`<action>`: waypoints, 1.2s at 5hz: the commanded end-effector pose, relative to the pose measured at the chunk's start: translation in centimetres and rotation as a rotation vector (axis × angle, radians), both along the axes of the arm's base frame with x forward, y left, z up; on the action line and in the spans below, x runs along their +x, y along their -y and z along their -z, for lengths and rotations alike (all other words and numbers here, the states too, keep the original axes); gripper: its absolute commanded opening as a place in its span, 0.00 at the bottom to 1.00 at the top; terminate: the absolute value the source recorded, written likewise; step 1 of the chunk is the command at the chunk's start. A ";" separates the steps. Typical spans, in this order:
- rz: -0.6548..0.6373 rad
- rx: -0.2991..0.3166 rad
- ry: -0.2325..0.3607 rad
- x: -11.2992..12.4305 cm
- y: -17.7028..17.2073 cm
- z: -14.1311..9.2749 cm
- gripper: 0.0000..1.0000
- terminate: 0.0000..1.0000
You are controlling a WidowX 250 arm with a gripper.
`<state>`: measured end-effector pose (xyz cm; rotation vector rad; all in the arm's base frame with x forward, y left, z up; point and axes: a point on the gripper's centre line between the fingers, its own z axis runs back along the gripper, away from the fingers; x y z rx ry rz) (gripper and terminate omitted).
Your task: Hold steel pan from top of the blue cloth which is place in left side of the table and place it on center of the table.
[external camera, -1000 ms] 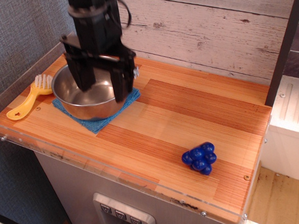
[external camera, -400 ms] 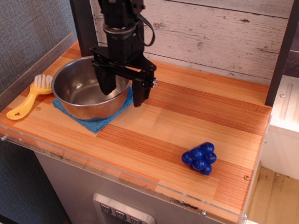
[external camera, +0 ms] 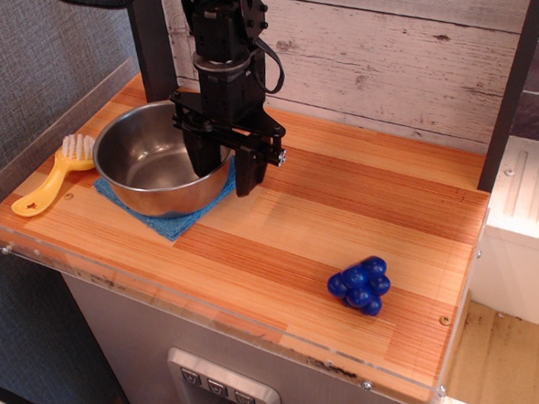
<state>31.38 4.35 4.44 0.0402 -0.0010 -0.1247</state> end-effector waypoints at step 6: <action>0.120 -0.027 0.092 -0.1 5.8 -10.2 0.00 0.00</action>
